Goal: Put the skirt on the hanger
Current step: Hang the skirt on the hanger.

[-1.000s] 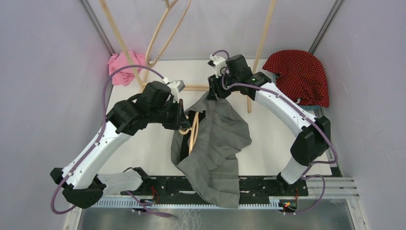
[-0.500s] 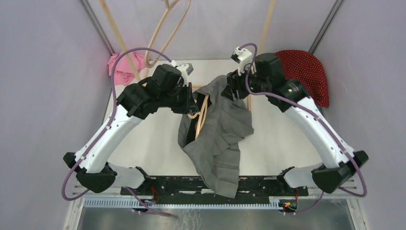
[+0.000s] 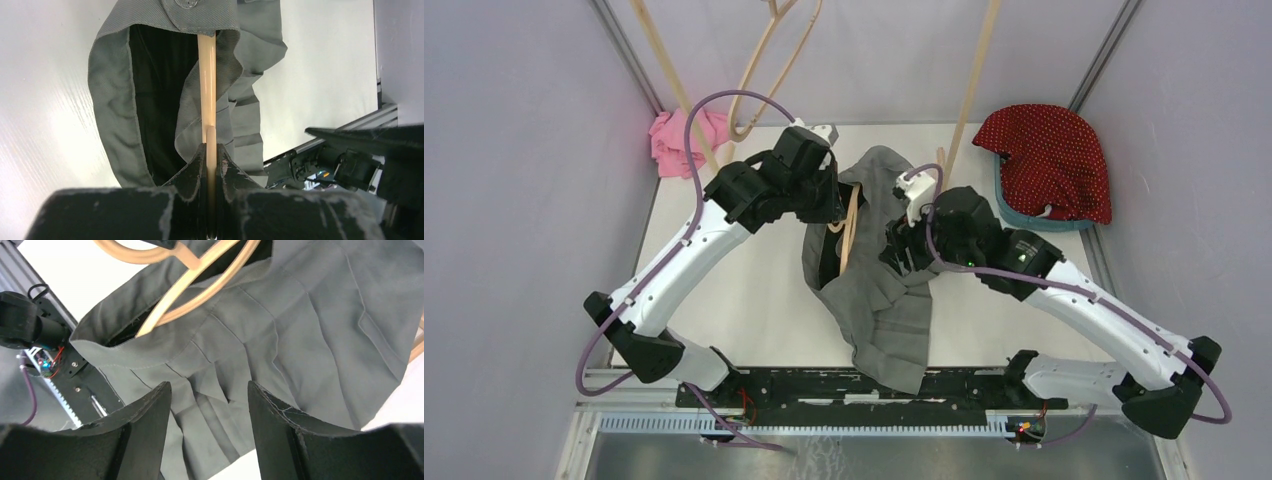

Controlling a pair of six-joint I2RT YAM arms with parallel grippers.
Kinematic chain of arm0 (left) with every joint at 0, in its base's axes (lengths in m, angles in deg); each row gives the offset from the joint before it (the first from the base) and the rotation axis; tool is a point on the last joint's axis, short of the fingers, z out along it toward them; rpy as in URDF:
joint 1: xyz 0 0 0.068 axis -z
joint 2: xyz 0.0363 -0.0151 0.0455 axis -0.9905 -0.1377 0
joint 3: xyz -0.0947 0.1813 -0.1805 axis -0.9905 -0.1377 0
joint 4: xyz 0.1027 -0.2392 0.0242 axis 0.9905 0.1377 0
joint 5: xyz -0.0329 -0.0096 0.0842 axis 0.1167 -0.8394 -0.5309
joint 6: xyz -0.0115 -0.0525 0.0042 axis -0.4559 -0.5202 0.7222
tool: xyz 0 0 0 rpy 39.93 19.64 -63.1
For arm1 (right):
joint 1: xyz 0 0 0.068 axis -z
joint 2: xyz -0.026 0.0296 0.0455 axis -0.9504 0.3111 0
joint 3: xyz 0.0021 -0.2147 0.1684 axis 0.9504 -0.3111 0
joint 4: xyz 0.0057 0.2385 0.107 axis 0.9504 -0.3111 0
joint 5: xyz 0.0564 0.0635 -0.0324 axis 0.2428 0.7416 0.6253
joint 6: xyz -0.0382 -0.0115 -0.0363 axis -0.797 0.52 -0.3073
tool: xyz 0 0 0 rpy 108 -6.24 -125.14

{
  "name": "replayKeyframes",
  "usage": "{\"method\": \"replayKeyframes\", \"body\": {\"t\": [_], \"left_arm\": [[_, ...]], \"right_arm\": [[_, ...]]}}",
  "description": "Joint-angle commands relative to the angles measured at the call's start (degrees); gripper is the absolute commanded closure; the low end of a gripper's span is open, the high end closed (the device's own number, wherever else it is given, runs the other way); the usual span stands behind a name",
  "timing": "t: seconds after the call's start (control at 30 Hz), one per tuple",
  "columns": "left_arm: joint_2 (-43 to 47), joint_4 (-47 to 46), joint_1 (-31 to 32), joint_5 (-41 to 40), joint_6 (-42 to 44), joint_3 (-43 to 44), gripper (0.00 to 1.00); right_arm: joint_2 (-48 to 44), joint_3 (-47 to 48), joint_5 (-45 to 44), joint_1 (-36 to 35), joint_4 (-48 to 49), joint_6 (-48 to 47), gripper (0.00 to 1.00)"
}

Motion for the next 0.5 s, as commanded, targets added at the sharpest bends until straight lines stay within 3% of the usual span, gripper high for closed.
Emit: {"method": "replayKeyframes", "body": {"t": [0.0,0.27,0.47], "left_arm": [[1.5,-7.9,0.2,-3.0,-5.4,-0.4,0.97],[0.8,-8.0,0.2,-5.8,-13.2,-1.4,0.97],[1.7,-7.9,0.2,-8.3,-18.3,-2.8,0.97]], "right_arm": [[0.3,-1.3,-17.3,-6.9,11.1,2.3,0.37],[4.8,-2.5,-37.9,-18.3,19.8,5.3,0.38],[9.0,-0.8,-44.7,-21.7,21.4,6.4,0.38]]}}
